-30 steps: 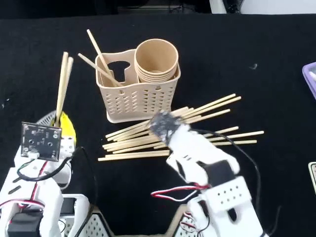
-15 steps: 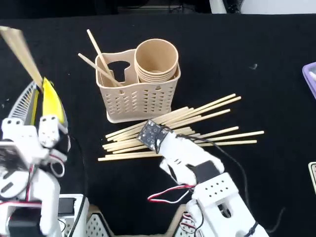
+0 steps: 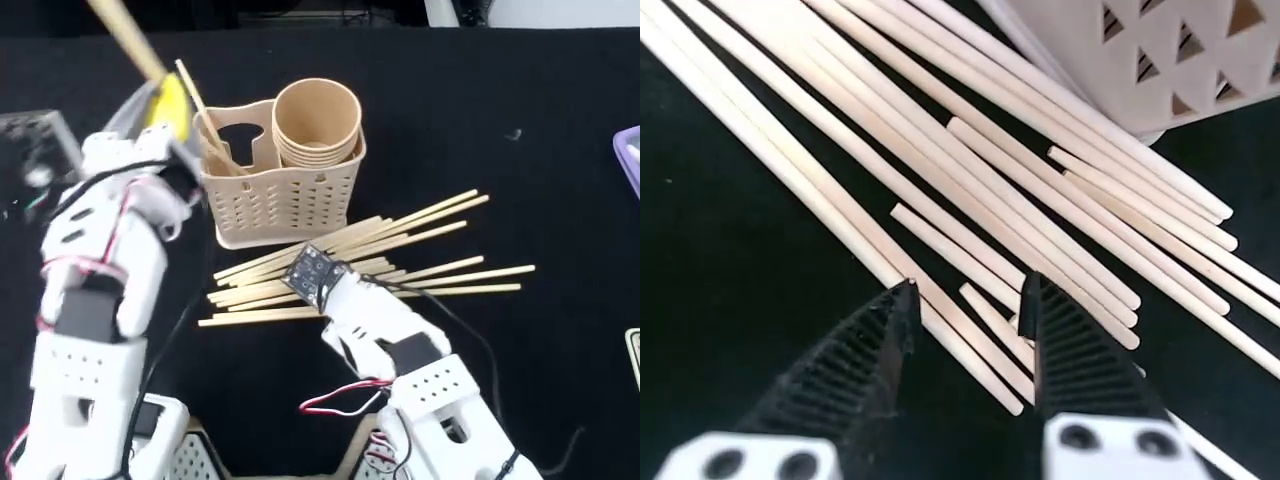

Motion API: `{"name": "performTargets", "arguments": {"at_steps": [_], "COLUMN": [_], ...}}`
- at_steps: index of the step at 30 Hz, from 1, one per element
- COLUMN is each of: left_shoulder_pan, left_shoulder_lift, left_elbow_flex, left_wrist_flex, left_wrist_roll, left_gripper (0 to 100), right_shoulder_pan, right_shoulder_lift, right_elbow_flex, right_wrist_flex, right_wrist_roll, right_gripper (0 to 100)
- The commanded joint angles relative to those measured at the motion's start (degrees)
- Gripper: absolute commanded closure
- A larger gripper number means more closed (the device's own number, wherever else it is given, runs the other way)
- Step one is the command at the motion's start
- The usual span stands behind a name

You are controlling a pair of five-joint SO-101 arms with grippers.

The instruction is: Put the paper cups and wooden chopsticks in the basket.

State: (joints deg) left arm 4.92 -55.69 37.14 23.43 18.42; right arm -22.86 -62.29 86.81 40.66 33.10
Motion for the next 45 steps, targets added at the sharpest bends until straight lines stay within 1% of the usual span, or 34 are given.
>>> {"name": "performTargets", "arguments": {"at_steps": [1, 5, 12, 16, 21, 23, 25, 27, 35, 37, 41, 43, 45], "left_shoulder_pan": [4.18, 5.41, 3.12, 3.03, 2.77, 2.86, 2.95, 3.03, 2.59, 2.59, 2.59, 1.01, -3.82], "left_shoulder_lift": [4.92, 11.08, 22.33, 26.02, 26.29, 26.20, 26.20, 26.20, 24.53, 20.75, 9.32, 2.73, -2.90], "left_elbow_flex": [-6.81, -9.89, -16.75, -17.19, -16.66, -16.48, -16.92, -17.10, -17.10, -17.10, -16.92, -16.48, -15.34], "left_wrist_flex": [-1.32, -1.41, -1.41, -1.23, -0.97, -0.70, 1.32, 3.16, 4.04, 6.51, 13.10, 20.66, 30.42], "left_wrist_roll": [0.26, 0.26, 0.18, 0.18, 0.18, 0.18, 0.18, 0.18, 0.18, -0.18, -7.30, -11.25, -13.45], "left_gripper": [97, 97, 97, 97, 97, 93, 87, 83, 83, 83, 83, 83, 83], "right_shoulder_pan": [-0.62, -0.70, -0.79, -0.79, -0.79, -0.79, -0.79, -0.79, -0.79, -0.79, -0.79, -0.88, -0.88], "right_shoulder_lift": [0.57, 0.57, 0.40, 0.40, 0.40, 0.40, 0.40, 0.40, 0.57, 0.66, 0.40, 0.40, 0.40], "right_elbow_flex": [-0.22, -0.22, -0.22, -0.22, -0.22, -0.22, -0.13, -0.13, -0.13, -0.13, -1.63, -3.91, -6.46], "right_wrist_flex": [-1.05, -0.88, -0.79, -0.79, -0.79, -0.79, -0.79, -0.79, -0.79, -0.70, 3.60, 7.03, 10.02], "right_wrist_roll": [-0.62, -0.62, -0.62, -0.62, -0.62, -0.62, -0.62, -0.62, -0.53, -0.53, -0.26, -0.26, -0.09], "right_gripper": [82.8, 82.8, 82.8, 82.8, 82.8, 82.8, 82.8, 82.8, 82.8, 82.8, 82.5, 82.5, 82.5]}}
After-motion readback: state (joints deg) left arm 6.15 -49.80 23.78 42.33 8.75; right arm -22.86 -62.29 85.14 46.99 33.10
